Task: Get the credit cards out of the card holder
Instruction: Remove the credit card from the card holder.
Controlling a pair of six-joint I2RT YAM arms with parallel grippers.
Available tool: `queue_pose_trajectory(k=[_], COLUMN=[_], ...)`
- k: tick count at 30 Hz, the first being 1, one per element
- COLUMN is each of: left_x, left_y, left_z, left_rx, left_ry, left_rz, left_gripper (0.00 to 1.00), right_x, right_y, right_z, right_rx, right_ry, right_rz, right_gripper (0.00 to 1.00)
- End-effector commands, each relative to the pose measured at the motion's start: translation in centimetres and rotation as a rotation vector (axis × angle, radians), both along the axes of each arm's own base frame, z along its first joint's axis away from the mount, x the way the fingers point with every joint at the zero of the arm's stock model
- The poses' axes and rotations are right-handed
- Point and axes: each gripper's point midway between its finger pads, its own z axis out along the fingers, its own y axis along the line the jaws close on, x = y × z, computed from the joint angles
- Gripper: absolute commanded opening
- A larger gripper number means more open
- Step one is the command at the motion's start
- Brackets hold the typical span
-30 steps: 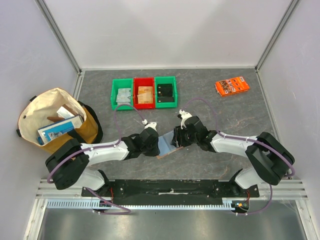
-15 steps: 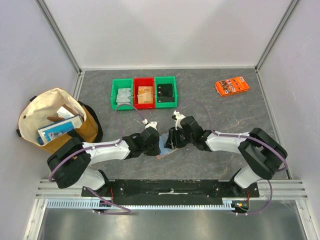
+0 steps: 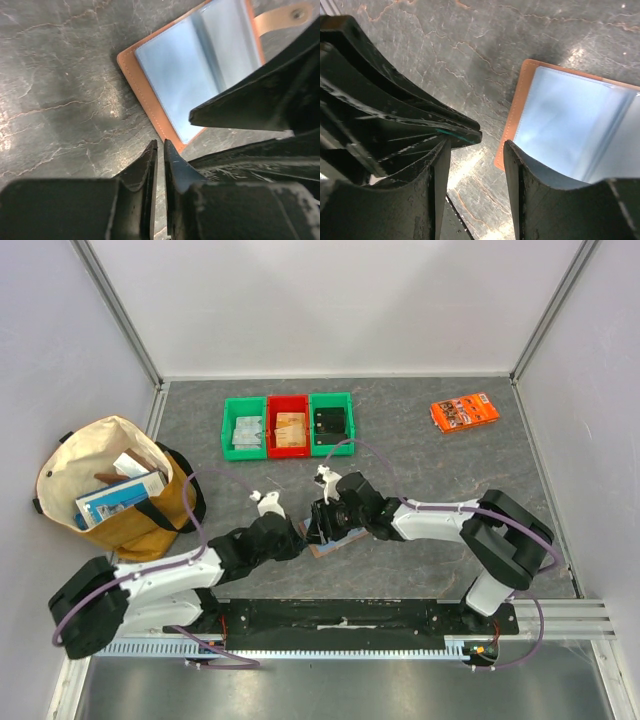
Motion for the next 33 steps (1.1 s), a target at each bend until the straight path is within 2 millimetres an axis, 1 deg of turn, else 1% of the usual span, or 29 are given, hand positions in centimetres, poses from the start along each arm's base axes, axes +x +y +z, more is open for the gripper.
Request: queue_pose_trajectory(k=[1,2,4,7,9,10,13,15,17,18,21,26,29,33], left_x=[1.8,1.8,1.9,1.9,2.0,2.0,2.2,2.6,3.0,3.0,3.2,2.6,2.3,2.2], left_y=[0.2,0.4,0.4,-0.1,-0.9,-1.3,-2.7,-3.5,-4.4,-4.7,-4.9,-4.1,-3.8,-3.7], left_z=[3.7,4.1,5.0,5.9,6.2,6.2,5.7,5.4,5.2,4.7,3.3,0.5,-0.5,-1.0], left_rx=[-0.179,-0.195,-0.217,-0.224,-0.218,-0.214,-0.185,-0.16,-0.139,-0.122,-0.075,-0.006,0.014,0.025], left_ry=[-0.122,-0.14,-0.172,-0.188,-0.184,-0.182,-0.163,-0.149,-0.137,-0.123,-0.082,-0.01,0.016,0.029], left_rz=[0.141,0.143,0.138,0.104,0.072,0.052,-0.003,-0.026,-0.047,-0.054,-0.055,-0.034,-0.03,-0.028], left_gripper=[0.17,0.18,0.21,0.23,0.24,0.24,0.24,0.25,0.25,0.25,0.24,0.22,0.21,0.21], right_x=[0.2,0.3,1.2,3.5,4.6,5.0,6.0,6.4,6.5,6.4,6.0,5.2,4.9,4.5], right_y=[1.5,1.5,1.1,-0.9,-3.3,-4.2,-6.9,-8.2,-9.1,-9.5,-9.7,-9.5,-9.6,-9.7], right_z=[1.6,2.0,3.0,3.7,3.1,2.9,1.9,1.3,0.9,0.5,-0.4,-1.7,-2.3,-2.9], right_rx=[0.028,0.025,-0.002,-0.104,-0.205,-0.234,-0.32,-0.351,-0.364,-0.371,-0.379,-0.373,-0.379,-0.387], right_ry=[-0.03,-0.047,-0.103,-0.21,-0.241,-0.25,-0.265,-0.261,-0.247,-0.236,-0.205,-0.157,-0.142,-0.123], right_rz=[0.043,0.051,0.029,-0.068,-0.139,-0.164,-0.241,-0.279,-0.303,-0.309,-0.304,-0.297,-0.297,-0.289], right_gripper=[0.55,0.55,0.57,0.66,0.71,0.72,0.74,0.75,0.74,0.74,0.74,0.74,0.74,0.74])
